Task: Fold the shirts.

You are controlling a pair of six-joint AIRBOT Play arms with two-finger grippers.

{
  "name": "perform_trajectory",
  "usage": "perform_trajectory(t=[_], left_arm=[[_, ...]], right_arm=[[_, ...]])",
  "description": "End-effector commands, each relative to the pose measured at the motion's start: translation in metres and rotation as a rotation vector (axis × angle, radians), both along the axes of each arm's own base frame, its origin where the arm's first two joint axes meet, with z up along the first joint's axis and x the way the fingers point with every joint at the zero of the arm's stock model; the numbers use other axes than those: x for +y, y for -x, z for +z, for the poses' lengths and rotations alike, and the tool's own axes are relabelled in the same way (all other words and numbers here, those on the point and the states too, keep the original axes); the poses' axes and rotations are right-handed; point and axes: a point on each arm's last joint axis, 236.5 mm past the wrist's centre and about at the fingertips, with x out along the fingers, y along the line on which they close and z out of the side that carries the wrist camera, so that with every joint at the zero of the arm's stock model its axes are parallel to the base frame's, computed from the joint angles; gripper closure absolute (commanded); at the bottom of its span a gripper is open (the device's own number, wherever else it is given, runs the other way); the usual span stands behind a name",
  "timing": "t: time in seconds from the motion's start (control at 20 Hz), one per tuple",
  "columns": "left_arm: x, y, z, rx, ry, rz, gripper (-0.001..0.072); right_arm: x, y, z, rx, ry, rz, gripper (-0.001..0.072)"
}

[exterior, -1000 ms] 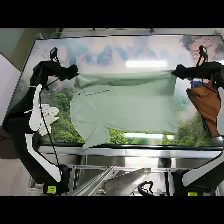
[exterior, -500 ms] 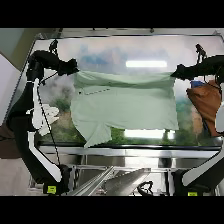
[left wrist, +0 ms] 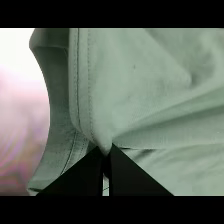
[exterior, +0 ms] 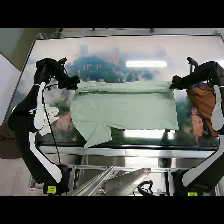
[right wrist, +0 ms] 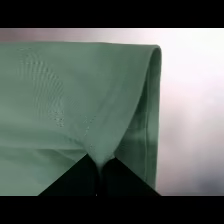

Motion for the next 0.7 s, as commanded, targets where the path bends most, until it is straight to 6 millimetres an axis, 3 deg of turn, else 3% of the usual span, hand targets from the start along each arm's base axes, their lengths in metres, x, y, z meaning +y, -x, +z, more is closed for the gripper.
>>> perform_trajectory(t=[0.0, 0.3, 0.35, 0.4, 0.45, 0.5, 0.65], left_arm=[[0.005, 0.001, -0.011, 0.003, -0.032, 0.008, 0.0692], [-0.004, -0.003, -0.009, -0.012, -0.003, 0.011, 0.0691], [-0.013, -0.003, -0.003, -0.011, 0.037, 0.013, 0.0689], [-0.021, -0.006, 0.006, -0.02, 0.076, 0.013, 0.049], [-0.029, -0.011, 0.019, -0.039, 0.111, 0.012, 0.0111], [-0.035, -0.015, 0.032, -0.052, 0.14, 0.017, 0.0007], [-0.039, 0.002, 0.076, -0.001, 0.167, -0.007, 0.0008]], right_arm=[[-0.007, 0.005, -0.017, 0.044, 0.029, -0.01, 0.0687], [-0.001, 0.003, -0.018, 0.037, 0.015, -0.012, 0.0677], [0.005, 0.002, -0.013, 0.034, -0.015, -0.013, 0.0605], [0.01, 0.0, -0.004, 0.028, -0.037, -0.009, 0.0427], [0.011, 0.0, 0.007, 0.024, -0.046, 0.001, 0.0296], [0.01, 0.002, 0.016, 0.031, -0.039, 0.002, 0.0251], [-0.014, 0.024, 0.048, 0.075, -0.019, -0.013, 0.0239]])
